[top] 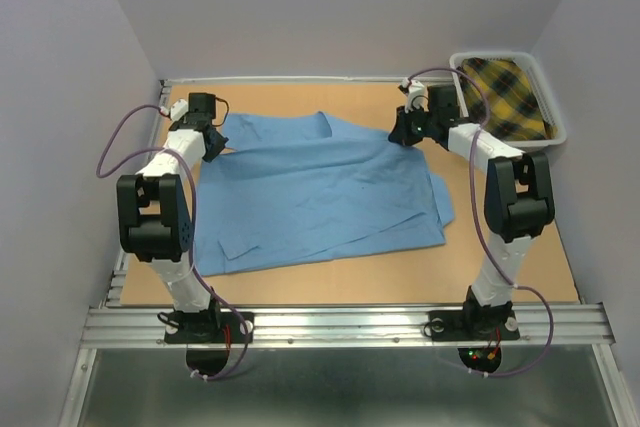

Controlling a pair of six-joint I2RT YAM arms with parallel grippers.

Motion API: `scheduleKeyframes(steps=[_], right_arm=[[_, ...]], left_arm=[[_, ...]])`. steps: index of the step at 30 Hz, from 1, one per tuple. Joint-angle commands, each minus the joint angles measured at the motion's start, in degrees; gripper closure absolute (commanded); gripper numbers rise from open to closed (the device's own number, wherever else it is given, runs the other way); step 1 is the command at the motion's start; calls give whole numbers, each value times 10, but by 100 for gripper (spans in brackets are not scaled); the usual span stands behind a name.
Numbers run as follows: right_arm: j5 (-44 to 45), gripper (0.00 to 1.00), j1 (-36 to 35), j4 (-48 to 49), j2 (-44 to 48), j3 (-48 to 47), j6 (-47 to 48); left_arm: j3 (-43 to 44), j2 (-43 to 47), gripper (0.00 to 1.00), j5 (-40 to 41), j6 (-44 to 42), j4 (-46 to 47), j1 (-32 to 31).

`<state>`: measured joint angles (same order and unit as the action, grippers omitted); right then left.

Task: Fold and stack the long sleeve shirts
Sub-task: Fold the shirt

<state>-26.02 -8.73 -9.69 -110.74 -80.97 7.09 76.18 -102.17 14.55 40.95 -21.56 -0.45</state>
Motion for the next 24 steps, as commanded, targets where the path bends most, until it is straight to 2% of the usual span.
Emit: scheduleKeyframes(steps=[1, 5, 14, 24], right_arm=[[64, 99, 4, 10, 25, 52, 21], [89, 99, 1, 33, 45, 93, 17], [99, 98, -12, 71, 79, 124, 3], [85, 88, -14, 92, 112, 167, -23]], left_arm=[[-51, 47, 100, 14, -5, 39, -12], [-107, 72, 100, 14, -2, 68, -13], [-132, 103, 100, -3, -20, 98, -15], [-195, 121, 100, -18, 3, 103, -16]])
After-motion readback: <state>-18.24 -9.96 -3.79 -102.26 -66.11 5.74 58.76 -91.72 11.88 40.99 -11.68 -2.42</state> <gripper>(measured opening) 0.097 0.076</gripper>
